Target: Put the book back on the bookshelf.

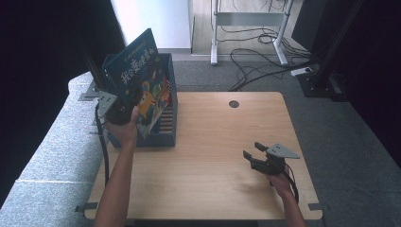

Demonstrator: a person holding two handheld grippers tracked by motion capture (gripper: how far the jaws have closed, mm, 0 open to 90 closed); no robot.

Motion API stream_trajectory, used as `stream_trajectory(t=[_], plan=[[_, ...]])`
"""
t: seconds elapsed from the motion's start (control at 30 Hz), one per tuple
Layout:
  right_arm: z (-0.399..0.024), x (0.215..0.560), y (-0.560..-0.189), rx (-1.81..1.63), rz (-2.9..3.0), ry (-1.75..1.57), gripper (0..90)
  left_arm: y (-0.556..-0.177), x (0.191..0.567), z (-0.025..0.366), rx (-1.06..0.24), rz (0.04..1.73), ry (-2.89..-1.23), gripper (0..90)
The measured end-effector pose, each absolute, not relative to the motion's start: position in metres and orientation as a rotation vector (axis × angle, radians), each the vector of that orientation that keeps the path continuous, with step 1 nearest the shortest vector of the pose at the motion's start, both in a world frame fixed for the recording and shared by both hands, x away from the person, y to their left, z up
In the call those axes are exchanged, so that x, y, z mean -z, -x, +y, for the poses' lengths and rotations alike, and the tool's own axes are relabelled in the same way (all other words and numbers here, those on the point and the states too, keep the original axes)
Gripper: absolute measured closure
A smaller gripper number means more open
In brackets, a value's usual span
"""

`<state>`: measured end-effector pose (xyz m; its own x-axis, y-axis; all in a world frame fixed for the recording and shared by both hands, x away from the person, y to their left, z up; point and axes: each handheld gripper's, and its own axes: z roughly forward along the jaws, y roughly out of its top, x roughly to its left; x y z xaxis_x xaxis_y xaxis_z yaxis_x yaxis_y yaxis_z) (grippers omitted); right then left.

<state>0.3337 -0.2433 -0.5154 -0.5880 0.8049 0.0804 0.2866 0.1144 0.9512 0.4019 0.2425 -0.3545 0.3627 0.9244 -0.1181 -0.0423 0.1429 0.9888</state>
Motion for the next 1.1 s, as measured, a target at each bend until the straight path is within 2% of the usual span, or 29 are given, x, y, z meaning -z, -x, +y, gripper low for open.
stream_trajectory(t=[0.4,1.1], plan=[[-0.243,0.513,-0.332,-1.479,1.931,-1.052,33.2,-0.425,0.37,0.222,-0.932,0.958,-1.226,83.1],[-0.239,0.514,-0.331,-1.46,1.943,-1.035,33.2,-0.423,0.382,0.219,-0.967,0.995,-1.17,83.1]])
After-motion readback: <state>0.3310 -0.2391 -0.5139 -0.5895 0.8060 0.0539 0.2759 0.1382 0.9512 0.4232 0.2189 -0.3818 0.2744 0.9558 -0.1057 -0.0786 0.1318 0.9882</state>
